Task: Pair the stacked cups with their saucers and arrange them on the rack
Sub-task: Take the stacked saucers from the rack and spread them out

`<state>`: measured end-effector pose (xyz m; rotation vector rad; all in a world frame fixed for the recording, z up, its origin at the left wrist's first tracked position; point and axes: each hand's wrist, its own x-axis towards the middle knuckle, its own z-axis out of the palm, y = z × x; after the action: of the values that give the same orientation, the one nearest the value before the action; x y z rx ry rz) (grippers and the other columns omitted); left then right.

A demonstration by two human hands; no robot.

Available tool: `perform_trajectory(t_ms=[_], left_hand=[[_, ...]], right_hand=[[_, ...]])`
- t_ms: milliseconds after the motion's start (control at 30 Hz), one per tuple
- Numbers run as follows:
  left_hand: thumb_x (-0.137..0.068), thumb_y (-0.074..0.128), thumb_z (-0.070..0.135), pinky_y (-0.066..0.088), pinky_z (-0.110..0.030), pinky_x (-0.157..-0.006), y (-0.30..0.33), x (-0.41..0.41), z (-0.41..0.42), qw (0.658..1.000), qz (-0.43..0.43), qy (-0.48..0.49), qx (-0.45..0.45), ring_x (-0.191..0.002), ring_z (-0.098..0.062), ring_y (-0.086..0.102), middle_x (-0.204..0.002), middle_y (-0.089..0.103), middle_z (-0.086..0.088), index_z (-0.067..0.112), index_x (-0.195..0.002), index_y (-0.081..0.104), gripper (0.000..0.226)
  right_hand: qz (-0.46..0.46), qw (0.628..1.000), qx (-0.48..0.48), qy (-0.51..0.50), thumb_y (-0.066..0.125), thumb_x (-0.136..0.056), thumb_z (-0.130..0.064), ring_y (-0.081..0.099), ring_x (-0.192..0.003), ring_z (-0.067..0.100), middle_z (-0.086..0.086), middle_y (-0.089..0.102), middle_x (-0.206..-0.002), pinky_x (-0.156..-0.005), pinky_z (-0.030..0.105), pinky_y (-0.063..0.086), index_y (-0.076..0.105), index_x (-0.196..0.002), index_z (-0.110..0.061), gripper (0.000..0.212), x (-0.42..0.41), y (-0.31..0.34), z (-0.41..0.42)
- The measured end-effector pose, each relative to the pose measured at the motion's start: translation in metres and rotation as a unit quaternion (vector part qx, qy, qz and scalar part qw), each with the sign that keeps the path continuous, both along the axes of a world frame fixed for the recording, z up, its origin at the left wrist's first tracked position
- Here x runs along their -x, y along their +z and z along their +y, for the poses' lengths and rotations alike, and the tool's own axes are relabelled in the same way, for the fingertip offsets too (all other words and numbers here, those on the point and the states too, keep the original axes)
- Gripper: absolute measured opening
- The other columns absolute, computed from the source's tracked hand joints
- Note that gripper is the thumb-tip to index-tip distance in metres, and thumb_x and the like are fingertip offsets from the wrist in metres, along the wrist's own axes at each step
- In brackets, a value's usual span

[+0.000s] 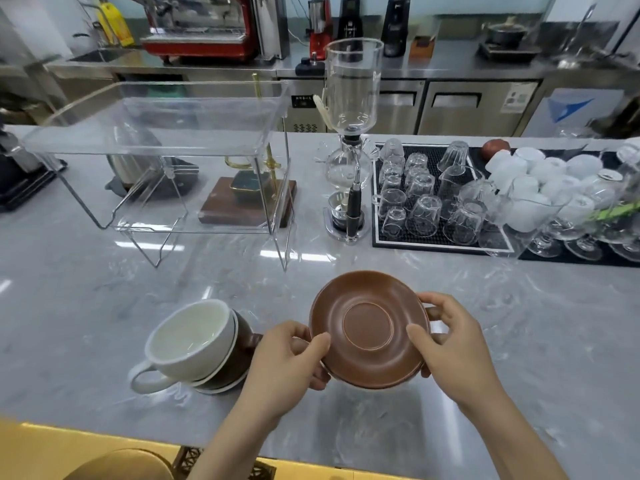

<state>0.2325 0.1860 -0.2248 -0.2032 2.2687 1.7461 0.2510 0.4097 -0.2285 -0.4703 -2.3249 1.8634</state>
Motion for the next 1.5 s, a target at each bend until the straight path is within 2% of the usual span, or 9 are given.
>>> perform_trajectory(t_ms=[167,300,467,567,733,833,933,1267,1500], left_hand=[[-0.095,0.067,0.019,0.061,-0.036,-0.057,-0.019,-0.011,-0.001,1.000,-0.004,-0.004,0.028,-0.054,-0.017,0.069,-0.056,0.071,-0.007,0.003,-0.090,0.065,0.017],[-0.095,0.066,0.023,0.062,-0.037,-0.058,-0.029,-0.013,-0.001,0.999,-0.011,-0.002,0.039,-0.056,-0.019,0.071,-0.060,0.072,-0.007,0.007,-0.093,0.066,0.017],[-0.095,0.066,0.029,0.062,-0.054,-0.070,-0.041,-0.016,0.001,0.998,-0.019,-0.006,0.053,-0.062,-0.025,0.074,-0.065,0.075,-0.007,0.012,-0.093,0.065,0.017],[-0.095,0.066,0.030,0.061,-0.057,-0.073,-0.049,-0.018,0.003,0.998,-0.031,0.002,0.051,-0.064,-0.026,0.075,-0.067,0.075,-0.006,0.014,-0.096,0.065,0.017],[-0.096,0.066,0.028,0.062,-0.048,-0.068,-0.057,-0.019,0.006,0.998,-0.051,0.007,0.040,-0.065,-0.025,0.074,-0.069,0.075,-0.005,0.012,-0.099,0.065,0.016],[-0.097,0.067,0.025,0.061,-0.038,-0.061,-0.060,-0.019,0.008,0.998,-0.057,0.011,0.031,-0.059,-0.017,0.068,-0.065,0.073,-0.006,0.011,-0.098,0.066,0.014],[-0.097,0.067,0.024,0.059,-0.032,-0.057,-0.063,-0.020,0.009,0.998,-0.062,0.010,0.026,-0.059,-0.014,0.067,-0.063,0.071,-0.004,0.010,-0.097,0.065,0.013],[-0.096,0.068,0.025,0.059,-0.042,-0.063,-0.066,-0.019,0.006,0.997,-0.064,0.014,0.027,-0.058,-0.018,0.068,-0.066,0.071,-0.003,0.010,-0.097,0.063,0.016],[-0.096,0.068,0.025,0.059,-0.032,-0.057,-0.066,-0.020,0.005,0.998,-0.066,0.012,0.012,-0.059,-0.016,0.068,-0.068,0.071,-0.004,0.011,-0.101,0.063,0.016]], right_hand=[[-0.030,0.999,0.003,0.014,0.064,-0.089,0.000,0.060,-0.047,0.016,0.004,0.066,-0.101,-0.040,0.023,0.046,0.061,-0.105,-0.035,0.039,-0.006,-0.023,-0.002],[-0.040,0.999,-0.002,0.015,0.064,-0.089,-0.001,0.063,-0.050,0.021,0.001,0.067,-0.102,-0.041,0.024,0.047,0.060,-0.107,-0.036,0.039,-0.009,-0.034,-0.001],[-0.049,0.999,-0.011,0.018,0.064,-0.089,-0.003,0.065,-0.054,0.024,-0.003,0.067,-0.101,-0.045,0.025,0.048,0.060,-0.109,-0.036,0.039,-0.012,-0.044,0.001],[-0.058,0.998,-0.016,0.020,0.064,-0.089,-0.002,0.065,-0.054,0.023,-0.004,0.067,-0.101,-0.046,0.023,0.047,0.060,-0.109,-0.037,0.040,-0.013,-0.051,0.003],[-0.063,0.998,-0.013,0.022,0.064,-0.089,-0.002,0.068,-0.060,0.024,-0.002,0.068,-0.103,-0.048,0.023,0.049,0.060,-0.110,-0.037,0.041,-0.016,-0.059,0.006],[-0.061,0.998,-0.017,0.018,0.065,-0.088,-0.002,0.073,-0.071,0.027,-0.004,0.069,-0.104,-0.062,0.041,0.059,0.060,-0.108,-0.038,0.041,-0.018,-0.062,0.008],[-0.063,0.998,-0.013,0.021,0.065,-0.088,-0.002,0.074,-0.078,0.025,-0.006,0.069,-0.102,-0.074,0.048,0.061,0.060,-0.106,-0.039,0.042,-0.020,-0.064,0.009],[-0.073,0.997,-0.009,0.034,0.066,-0.089,-0.004,0.075,-0.079,0.021,-0.001,0.068,-0.104,-0.075,0.045,0.062,0.057,-0.110,-0.038,0.041,-0.021,-0.070,0.009],[-0.078,0.996,-0.018,0.044,0.066,-0.090,-0.007,0.075,-0.079,0.017,-0.005,0.067,-0.106,-0.069,0.035,0.061,0.056,-0.112,-0.039,0.040,-0.020,-0.072,0.010]])
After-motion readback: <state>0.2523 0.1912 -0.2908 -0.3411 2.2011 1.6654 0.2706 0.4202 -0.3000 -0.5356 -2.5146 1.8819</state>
